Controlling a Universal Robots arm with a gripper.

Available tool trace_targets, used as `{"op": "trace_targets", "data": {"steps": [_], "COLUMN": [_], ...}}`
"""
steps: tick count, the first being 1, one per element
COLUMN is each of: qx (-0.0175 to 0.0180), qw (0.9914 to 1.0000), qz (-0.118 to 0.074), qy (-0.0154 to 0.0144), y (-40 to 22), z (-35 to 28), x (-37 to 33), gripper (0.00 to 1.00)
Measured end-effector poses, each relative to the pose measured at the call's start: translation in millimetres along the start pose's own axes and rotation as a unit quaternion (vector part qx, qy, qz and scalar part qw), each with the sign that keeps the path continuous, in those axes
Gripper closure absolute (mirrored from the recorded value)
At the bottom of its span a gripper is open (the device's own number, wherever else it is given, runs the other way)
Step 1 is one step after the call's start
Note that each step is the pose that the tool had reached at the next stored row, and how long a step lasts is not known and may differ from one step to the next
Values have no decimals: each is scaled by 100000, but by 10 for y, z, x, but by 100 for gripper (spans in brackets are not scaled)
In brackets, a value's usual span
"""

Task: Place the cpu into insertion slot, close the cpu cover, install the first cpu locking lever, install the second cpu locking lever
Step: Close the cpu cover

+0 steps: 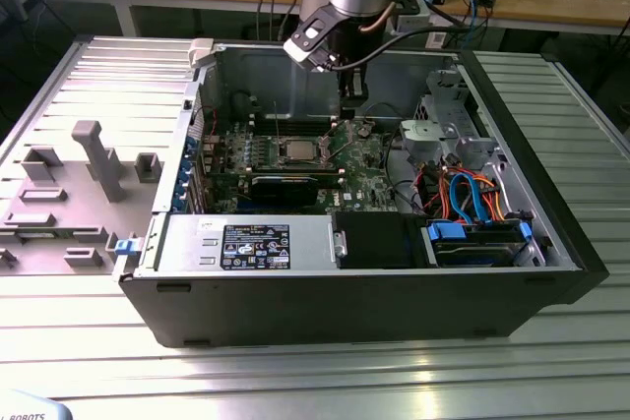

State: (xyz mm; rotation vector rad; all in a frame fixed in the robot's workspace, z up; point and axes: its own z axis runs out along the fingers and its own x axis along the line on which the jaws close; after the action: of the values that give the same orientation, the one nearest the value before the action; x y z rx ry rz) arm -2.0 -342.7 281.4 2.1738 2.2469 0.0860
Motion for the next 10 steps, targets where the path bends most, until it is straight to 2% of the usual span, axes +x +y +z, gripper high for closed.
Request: {"op": "trace_targets", "data": {"steps": [10], "qx": [-1], "qw": [100000], "qz": [-1], "qy": [1], "y": [48], "z": [2], "x": [-2], "gripper": [89]}}
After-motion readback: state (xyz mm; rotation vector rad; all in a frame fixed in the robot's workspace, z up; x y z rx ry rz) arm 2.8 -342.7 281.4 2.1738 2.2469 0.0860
